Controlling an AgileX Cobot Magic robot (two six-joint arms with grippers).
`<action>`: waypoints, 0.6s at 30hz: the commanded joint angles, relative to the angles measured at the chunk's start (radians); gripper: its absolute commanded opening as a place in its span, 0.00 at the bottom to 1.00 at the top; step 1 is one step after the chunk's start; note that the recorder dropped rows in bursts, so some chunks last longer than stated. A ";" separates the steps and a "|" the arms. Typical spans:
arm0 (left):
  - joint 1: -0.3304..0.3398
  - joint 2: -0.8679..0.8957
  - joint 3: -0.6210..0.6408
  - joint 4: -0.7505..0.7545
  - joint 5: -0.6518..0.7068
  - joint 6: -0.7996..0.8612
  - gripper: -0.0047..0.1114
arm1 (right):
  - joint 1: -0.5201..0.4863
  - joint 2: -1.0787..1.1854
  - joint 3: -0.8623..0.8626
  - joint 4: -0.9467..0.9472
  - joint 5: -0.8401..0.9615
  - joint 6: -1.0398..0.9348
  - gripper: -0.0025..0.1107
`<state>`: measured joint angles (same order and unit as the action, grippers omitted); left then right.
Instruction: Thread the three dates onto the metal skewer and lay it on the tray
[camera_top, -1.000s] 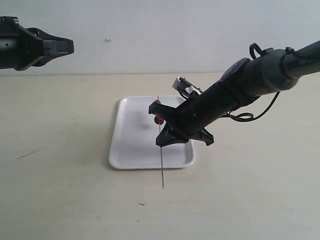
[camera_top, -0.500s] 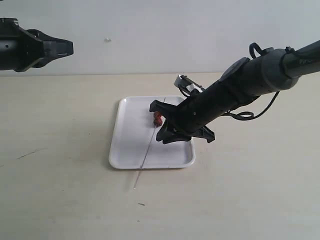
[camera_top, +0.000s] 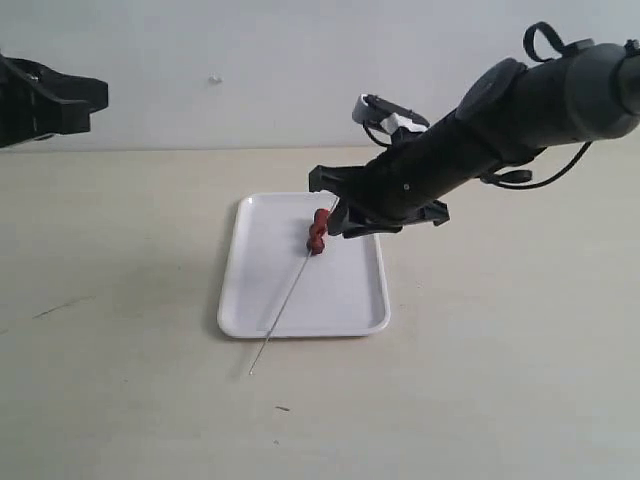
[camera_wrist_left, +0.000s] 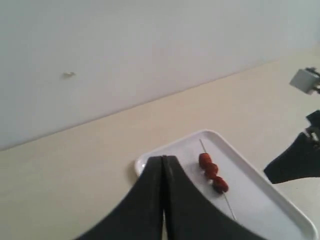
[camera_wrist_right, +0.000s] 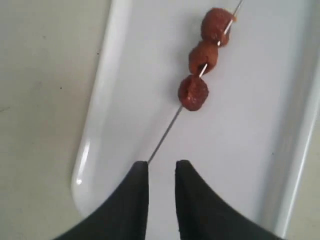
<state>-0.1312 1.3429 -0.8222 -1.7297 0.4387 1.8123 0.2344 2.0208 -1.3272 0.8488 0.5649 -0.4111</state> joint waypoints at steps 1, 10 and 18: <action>0.003 -0.123 0.053 -0.015 -0.109 0.009 0.04 | 0.003 -0.056 -0.006 -0.048 0.015 -0.007 0.20; 0.003 -0.487 0.257 -0.015 -0.216 -0.004 0.04 | 0.003 -0.102 -0.006 -0.129 0.033 -0.007 0.20; 0.003 -0.876 0.516 -0.015 -0.236 -0.034 0.04 | 0.003 -0.102 -0.006 -0.197 0.040 -0.015 0.20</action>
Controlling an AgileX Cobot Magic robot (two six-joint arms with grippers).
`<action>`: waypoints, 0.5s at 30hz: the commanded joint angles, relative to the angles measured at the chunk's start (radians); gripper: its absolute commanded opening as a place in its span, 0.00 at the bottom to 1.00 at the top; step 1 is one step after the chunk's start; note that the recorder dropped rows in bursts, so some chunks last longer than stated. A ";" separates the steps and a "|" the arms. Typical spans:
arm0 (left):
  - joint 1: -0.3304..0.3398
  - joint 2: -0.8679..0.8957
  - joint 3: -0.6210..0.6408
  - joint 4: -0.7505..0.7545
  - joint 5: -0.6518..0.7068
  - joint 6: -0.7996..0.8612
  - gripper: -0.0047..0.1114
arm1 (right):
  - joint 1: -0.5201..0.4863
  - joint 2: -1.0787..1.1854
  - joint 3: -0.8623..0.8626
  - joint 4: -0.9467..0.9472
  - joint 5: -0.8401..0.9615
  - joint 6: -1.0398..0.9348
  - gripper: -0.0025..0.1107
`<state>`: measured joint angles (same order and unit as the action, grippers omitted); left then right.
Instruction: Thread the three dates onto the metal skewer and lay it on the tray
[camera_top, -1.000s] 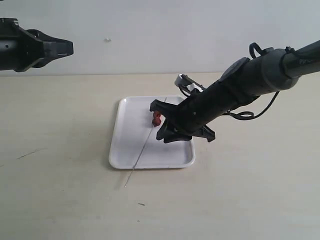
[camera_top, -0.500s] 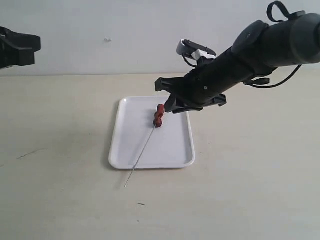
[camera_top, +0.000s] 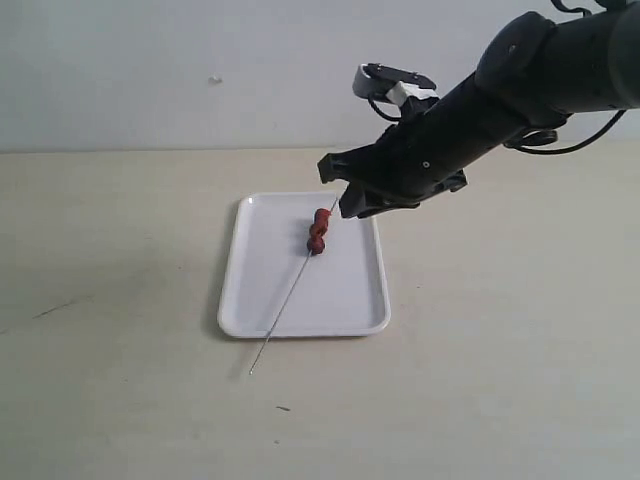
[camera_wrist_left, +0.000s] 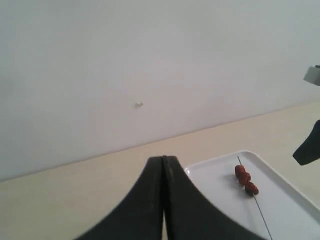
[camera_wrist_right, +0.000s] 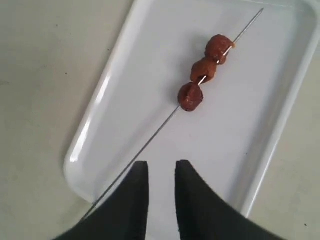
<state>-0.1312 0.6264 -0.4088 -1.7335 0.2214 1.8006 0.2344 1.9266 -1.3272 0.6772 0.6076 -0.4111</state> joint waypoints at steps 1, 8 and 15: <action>0.003 -0.208 0.125 -0.011 -0.023 -0.029 0.04 | 0.003 -0.008 -0.006 -0.025 -0.008 -0.015 0.20; 0.003 -0.540 0.321 -0.011 -0.044 -0.073 0.04 | 0.003 -0.076 0.067 -0.005 -0.110 -0.040 0.20; 0.003 -0.626 0.409 -0.011 -0.169 -0.109 0.04 | 0.004 -0.467 0.341 0.104 -0.291 -0.222 0.20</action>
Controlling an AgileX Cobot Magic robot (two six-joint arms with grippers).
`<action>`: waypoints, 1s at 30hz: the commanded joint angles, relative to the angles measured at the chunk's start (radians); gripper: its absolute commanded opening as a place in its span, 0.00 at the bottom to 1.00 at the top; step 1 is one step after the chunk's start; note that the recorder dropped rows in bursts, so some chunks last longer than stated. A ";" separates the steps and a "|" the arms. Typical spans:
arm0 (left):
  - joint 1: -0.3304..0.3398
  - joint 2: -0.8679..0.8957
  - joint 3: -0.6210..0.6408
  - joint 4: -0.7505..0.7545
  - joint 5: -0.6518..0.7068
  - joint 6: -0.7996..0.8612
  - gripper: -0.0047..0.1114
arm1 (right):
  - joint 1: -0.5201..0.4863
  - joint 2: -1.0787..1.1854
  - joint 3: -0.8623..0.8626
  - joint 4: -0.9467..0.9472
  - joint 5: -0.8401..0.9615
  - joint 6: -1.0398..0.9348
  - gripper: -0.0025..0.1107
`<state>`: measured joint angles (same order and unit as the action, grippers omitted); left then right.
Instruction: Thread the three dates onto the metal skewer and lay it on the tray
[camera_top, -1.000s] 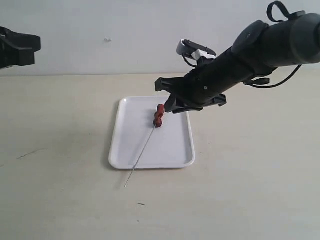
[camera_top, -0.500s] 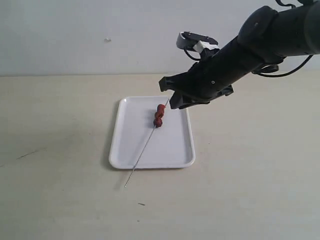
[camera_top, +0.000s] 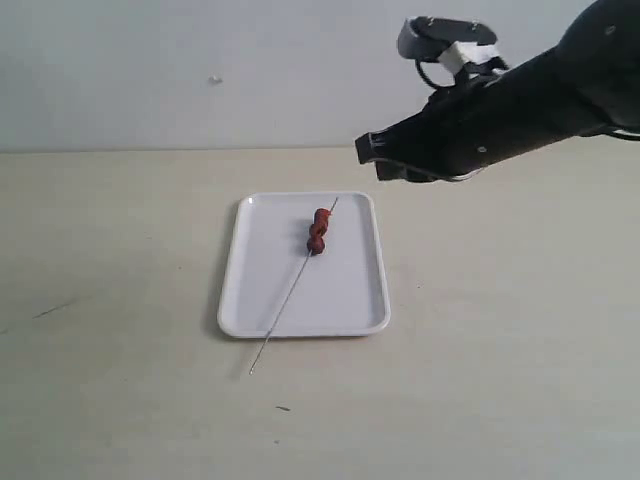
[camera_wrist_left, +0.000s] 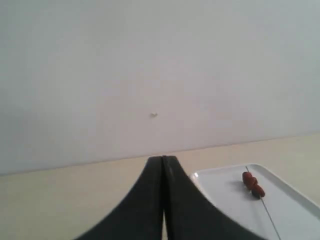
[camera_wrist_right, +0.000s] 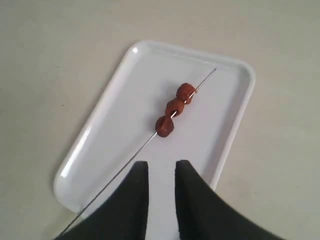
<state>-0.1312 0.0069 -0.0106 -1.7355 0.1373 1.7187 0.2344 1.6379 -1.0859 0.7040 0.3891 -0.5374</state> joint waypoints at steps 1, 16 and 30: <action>0.003 -0.007 0.011 -0.009 -0.114 -0.027 0.04 | 0.004 -0.237 0.132 0.083 -0.099 -0.100 0.20; 0.003 -0.007 0.011 -0.009 -0.145 -0.025 0.04 | 0.004 -0.897 0.489 0.141 -0.231 -0.106 0.15; 0.003 -0.007 0.011 -0.009 -0.145 -0.025 0.04 | 0.004 -1.164 0.602 0.144 -0.175 -0.104 0.02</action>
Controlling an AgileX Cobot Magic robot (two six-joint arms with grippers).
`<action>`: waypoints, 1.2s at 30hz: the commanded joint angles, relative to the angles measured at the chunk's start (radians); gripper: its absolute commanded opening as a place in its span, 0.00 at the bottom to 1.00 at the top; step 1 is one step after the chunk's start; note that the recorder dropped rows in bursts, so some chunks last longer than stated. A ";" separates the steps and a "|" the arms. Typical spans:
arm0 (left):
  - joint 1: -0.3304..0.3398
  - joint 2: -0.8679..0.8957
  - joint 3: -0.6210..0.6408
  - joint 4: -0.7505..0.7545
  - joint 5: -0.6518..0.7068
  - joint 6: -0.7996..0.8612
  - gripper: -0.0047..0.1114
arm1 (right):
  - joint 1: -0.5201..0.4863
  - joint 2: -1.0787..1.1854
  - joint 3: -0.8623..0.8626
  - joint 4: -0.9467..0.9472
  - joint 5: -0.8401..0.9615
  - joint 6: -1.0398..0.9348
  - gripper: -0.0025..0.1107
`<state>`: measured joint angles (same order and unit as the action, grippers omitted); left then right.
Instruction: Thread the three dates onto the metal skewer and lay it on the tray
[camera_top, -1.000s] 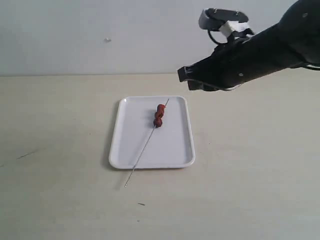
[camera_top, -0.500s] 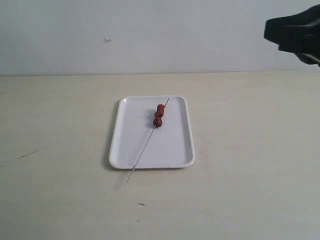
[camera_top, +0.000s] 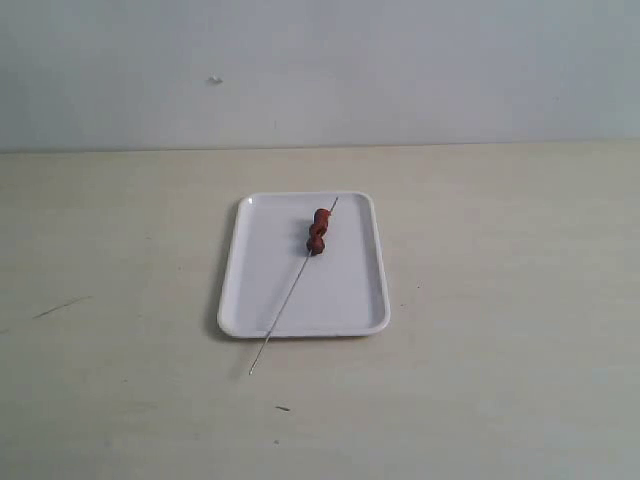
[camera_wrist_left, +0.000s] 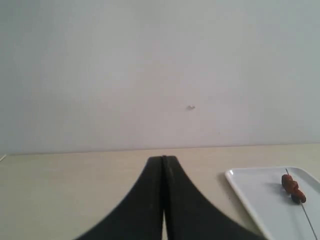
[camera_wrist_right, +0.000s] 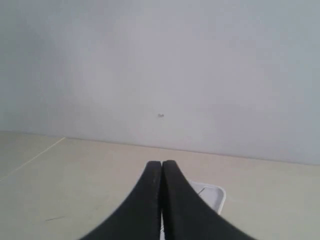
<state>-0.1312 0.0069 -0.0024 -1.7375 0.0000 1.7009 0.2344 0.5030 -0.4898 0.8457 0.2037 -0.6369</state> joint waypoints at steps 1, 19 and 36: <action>0.003 -0.007 0.002 -0.007 -0.007 -0.008 0.04 | 0.004 -0.035 0.006 0.002 0.010 -0.005 0.02; 0.003 -0.007 0.002 -0.007 -0.007 -0.008 0.04 | -0.008 -0.068 0.025 -0.105 -0.064 -0.006 0.02; 0.003 -0.007 0.002 -0.007 -0.007 -0.008 0.04 | -0.432 -0.407 0.292 -0.819 -0.003 0.776 0.02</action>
<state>-0.1312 0.0069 -0.0024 -1.7375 -0.0054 1.7009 -0.1809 0.1372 -0.2453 0.2402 0.1727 -0.0873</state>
